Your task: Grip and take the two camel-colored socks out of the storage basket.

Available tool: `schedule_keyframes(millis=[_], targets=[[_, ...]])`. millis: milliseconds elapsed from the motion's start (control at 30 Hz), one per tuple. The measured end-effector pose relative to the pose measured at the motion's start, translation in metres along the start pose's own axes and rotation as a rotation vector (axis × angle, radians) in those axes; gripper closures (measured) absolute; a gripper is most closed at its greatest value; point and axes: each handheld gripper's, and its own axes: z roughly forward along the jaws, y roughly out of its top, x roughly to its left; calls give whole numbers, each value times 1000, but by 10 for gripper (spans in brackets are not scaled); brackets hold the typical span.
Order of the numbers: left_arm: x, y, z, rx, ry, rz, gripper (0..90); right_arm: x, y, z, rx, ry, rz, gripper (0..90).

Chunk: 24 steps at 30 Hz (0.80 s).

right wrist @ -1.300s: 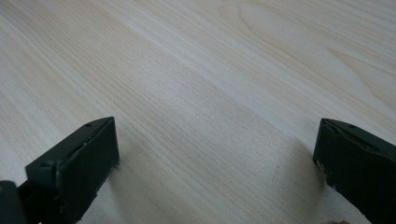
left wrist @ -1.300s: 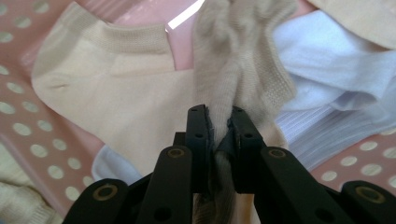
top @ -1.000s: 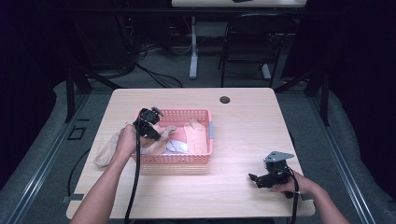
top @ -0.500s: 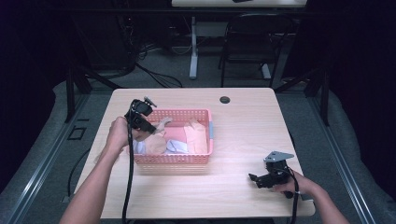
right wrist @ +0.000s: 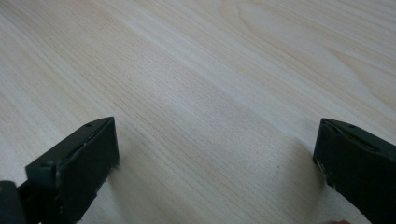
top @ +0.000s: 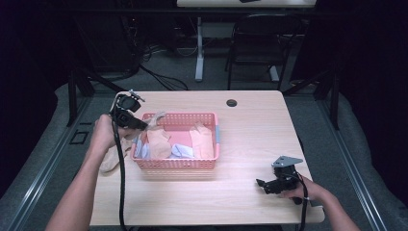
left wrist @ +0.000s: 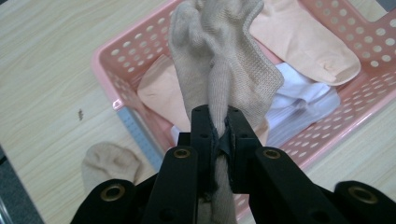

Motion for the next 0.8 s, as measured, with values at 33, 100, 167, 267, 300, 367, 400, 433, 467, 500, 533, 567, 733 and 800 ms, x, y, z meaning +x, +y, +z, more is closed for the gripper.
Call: schedule_keyframes(millis=[33,100,167,267,300,367,400,433,467,500,533,567,733,800], targets=[[2,-2,-4,-8,0,-7,837,0,0,0,3,-3,-2,0],[7,-5,-11,-17,6,-18,836,0,0,0,1,-1,-1,0],[12,-8,-18,-26,18,-31,836,0,0,0,-3,0,2,0],[20,-13,-27,-31,33,-46,836,0,0,0,2,-2,-2,0],[23,-16,-30,-32,38,-54,836,0,0,0,-3,-1,2,0],[29,-22,-36,-26,56,-65,836,0,0,0,2,-2,-2,0],[31,-24,-37,-23,61,-70,836,0,0,0,2,-3,-2,0],[34,-27,-39,-15,66,-75,836,0,0,0,2,-2,-2,0],[37,-30,-39,-9,72,-85,836,0,0,0,3,-2,-2,0],[41,-34,-40,-1,77,-93,836,0,0,0,-3,-1,2,0],[43,-36,-40,5,80,-101,836,0,0,0,1,-2,-1,0],[48,-41,-41,12,86,-115,836,0,0,0,-3,-2,2,0],[67,-59,-35,24,105,-177,836,0,0,0,3,-3,-2,0],[73,-65,-31,28,110,-205,836,0,0,0,1,-4,0,0]])
